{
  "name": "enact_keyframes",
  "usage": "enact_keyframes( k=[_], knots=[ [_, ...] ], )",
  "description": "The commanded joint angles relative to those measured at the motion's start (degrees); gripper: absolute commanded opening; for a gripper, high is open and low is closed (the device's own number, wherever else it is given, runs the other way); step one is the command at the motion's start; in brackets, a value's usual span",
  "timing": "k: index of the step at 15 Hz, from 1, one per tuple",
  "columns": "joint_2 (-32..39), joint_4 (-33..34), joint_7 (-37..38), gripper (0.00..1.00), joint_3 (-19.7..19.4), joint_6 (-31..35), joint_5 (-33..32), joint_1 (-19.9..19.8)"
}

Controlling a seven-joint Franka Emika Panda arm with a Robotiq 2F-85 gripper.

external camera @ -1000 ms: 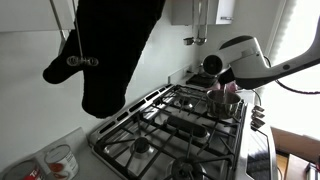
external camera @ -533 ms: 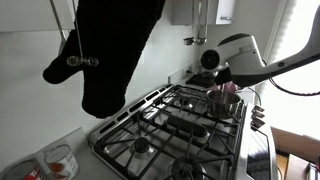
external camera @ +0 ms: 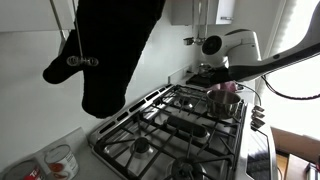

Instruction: Pour the contents in the green bottle into the pot

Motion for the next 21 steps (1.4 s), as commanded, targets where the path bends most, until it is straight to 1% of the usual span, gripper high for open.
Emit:
enact_keyframes(
  k=[1, 2, 3, 4, 6, 10, 11, 13, 16, 21],
  knots=[
    [-0.96, -0.32, -0.64, 0.45, -1.71, 5.13, 8.82, -1.02],
    [-1.35, -0.70, -0.76, 0.45, -2.27, 7.12, 11.32, -1.42],
    [-1.37, -0.84, -0.95, 0.45, -2.32, 7.46, 12.18, -1.71],
    [-0.19, 0.08, -0.18, 0.70, -1.14, 5.20, 9.06, -1.54],
    [-0.28, 0.08, -0.23, 0.70, -1.47, 6.16, 10.51, -1.99],
    [-0.35, 0.08, -0.23, 0.70, -1.48, 6.25, 10.84, -2.08],
    [-0.35, 0.08, -0.23, 0.45, -1.48, 6.26, 10.84, -2.08],
    [-0.48, 0.32, -0.85, 0.45, -2.39, 7.60, 12.33, -2.68],
    [-2.38, -0.64, -3.29, 0.45, -4.56, 9.42, 17.08, -4.28],
    [-3.60, -1.35, -14.16, 0.45, -9.51, 17.40, 31.74, -8.06]
  ],
)
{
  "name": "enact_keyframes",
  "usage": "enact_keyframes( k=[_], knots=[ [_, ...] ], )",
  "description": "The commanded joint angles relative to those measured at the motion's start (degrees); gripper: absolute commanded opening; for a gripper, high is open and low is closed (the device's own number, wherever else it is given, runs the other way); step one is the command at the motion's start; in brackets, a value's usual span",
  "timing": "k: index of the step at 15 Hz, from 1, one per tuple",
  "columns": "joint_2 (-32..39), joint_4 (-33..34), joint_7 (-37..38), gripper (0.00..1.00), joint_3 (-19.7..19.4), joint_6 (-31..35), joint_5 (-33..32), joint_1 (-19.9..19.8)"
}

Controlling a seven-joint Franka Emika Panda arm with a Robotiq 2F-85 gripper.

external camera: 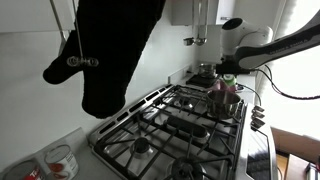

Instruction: Pour the contents in the green bottle into the pot

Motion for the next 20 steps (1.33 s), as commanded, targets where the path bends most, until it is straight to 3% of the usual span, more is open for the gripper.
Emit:
enact_keyframes(
  k=[1, 6, 7, 9, 13, 14, 20],
  knots=[
    [-1.88, -1.70, -9.29, 0.45, -3.33, 6.77, 10.48, -3.14],
    [-1.78, -1.90, -22.17, 0.45, -7.05, 9.72, 29.96, -6.75],
    [-0.48, -0.42, -18.24, 0.70, -4.39, 8.18, 23.86, -7.52],
    [-0.49, -0.41, -21.40, 0.70, -5.37, 8.42, 28.08, -8.34],
    [-0.49, -0.42, -21.60, 0.70, -5.37, 8.44, 28.83, -8.31],
    [-0.67, -0.74, -22.58, 0.45, -5.36, 8.72, 29.21, -8.06],
    [4.10, 4.22, -31.18, 0.45, -10.05, 3.46, 42.65, -10.91]
  ],
)
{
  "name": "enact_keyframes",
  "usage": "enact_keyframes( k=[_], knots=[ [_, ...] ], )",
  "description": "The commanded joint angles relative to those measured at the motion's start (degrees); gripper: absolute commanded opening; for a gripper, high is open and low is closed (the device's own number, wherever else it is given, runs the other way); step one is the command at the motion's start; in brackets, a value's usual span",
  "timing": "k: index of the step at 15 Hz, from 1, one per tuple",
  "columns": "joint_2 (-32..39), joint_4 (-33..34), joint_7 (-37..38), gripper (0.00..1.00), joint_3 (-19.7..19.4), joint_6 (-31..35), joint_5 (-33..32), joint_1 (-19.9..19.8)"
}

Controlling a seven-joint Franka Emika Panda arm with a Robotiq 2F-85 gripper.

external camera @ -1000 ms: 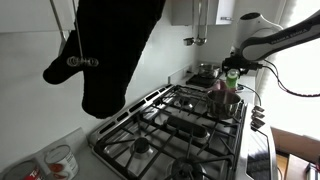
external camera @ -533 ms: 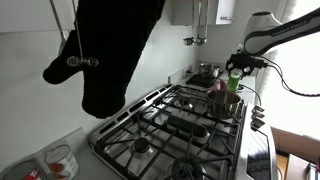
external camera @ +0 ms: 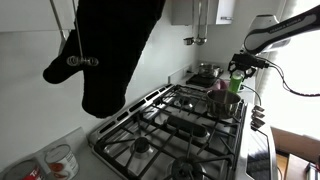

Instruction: Pour the contents in the green bottle into the pot

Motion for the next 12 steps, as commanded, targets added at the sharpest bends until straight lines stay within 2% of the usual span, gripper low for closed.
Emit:
enact_keyframes(
  k=[1, 5, 7, 12],
  knots=[
    [2.93, 4.07, -8.59, 0.45, -2.99, -4.26, 9.45, -2.67],
    [5.96, 8.07, -14.71, 0.45, -6.07, -8.14, 17.53, -5.64],
    [8.87, 11.16, -17.42, 0.45, -7.70, -11.54, 24.43, -7.03],
    [15.33, 16.85, -14.21, 0.45, -9.28, -17.61, 34.81, -10.16]
  ],
)
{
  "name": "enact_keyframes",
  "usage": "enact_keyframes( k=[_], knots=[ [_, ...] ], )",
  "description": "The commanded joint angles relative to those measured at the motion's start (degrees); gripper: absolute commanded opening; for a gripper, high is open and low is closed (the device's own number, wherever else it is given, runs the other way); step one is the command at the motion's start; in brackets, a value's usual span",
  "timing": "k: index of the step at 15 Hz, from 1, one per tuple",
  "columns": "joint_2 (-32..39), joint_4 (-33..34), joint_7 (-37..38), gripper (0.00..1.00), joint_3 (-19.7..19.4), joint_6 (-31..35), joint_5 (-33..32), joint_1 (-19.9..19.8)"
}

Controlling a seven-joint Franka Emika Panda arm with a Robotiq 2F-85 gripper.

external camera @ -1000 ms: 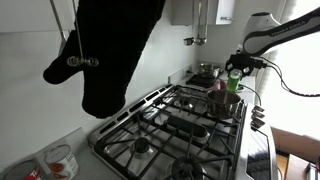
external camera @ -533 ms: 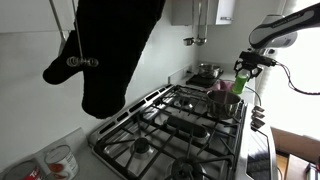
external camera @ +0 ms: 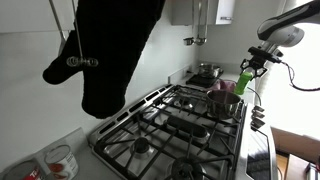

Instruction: Pour the contents in the green bottle into the pot

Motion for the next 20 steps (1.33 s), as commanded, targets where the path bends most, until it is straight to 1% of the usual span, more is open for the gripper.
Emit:
enact_keyframes(
  k=[1, 6, 9, 14, 17, 18, 19, 20],
  knots=[
    [6.22, 5.93, 3.16, 0.45, -0.73, -5.24, 6.11, -2.32],
    [12.55, 10.85, 11.75, 0.45, -0.57, -7.20, 8.06, -4.06],
    [14.80, 12.64, 16.23, 0.45, -0.32, -7.86, 8.99, -5.12],
    [16.37, 13.88, 18.21, 0.45, 0.40, -9.47, 13.27, -6.82],
    [16.98, 14.12, 18.97, 0.45, 0.15, -10.47, 14.47, -7.19],
    [17.21, 14.26, 19.47, 0.93, -0.01, -10.83, 14.23, -7.25],
    [17.40, 14.45, 19.97, 0.93, -0.12, -11.07, 13.95, -7.31],
    [17.47, 14.64, 20.31, 0.98, -0.18, -11.23, 13.69, -7.41]
  ],
)
